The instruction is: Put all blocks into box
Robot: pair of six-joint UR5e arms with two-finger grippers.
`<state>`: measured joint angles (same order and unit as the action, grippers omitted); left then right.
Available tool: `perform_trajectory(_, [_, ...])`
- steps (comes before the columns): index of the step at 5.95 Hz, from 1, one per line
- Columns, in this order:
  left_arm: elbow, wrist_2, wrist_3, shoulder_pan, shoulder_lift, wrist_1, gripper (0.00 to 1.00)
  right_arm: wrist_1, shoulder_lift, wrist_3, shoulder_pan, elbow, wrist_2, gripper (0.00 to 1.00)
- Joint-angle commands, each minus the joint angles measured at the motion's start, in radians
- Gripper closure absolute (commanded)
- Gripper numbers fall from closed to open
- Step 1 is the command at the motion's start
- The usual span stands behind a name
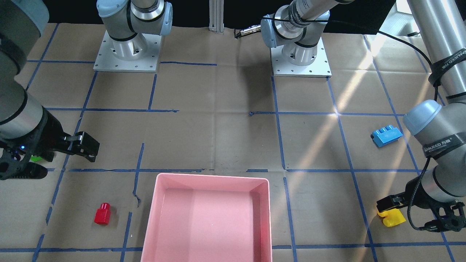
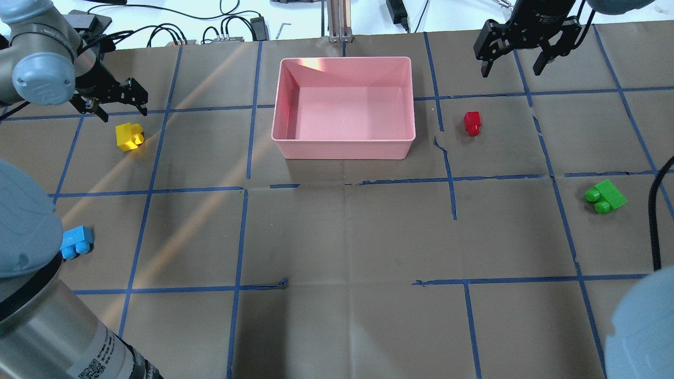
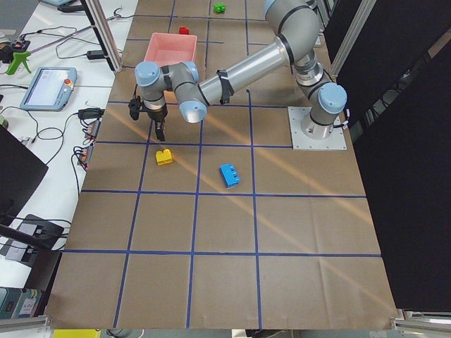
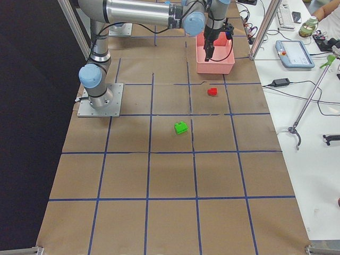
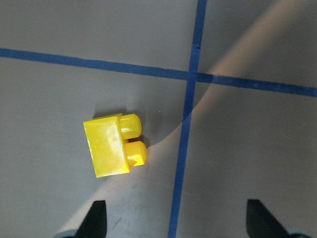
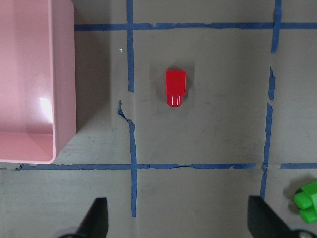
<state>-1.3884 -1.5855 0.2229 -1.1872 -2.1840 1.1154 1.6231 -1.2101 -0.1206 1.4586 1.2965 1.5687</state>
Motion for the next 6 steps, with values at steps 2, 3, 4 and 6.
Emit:
perform_trajectory(2, [0.008,-0.002,0.013,0.035,-0.101,-0.092,0.01,0.131,0.137,-0.039,-0.024,0.006,-0.010,0.00])
perform_trajectory(3, [0.003,-0.004,0.015,0.035,-0.115,-0.107,0.01,0.203,0.168,-0.037,-0.024,0.050,-0.012,0.00])
perform_trajectory(4, [0.002,-0.005,0.018,0.035,-0.120,-0.108,0.02,0.327,0.200,-0.033,-0.023,0.116,-0.012,0.00])
perform_trajectory(6, [-0.006,-0.007,0.032,0.037,-0.118,-0.108,0.35,0.490,0.248,-0.027,-0.023,0.190,-0.012,0.00])
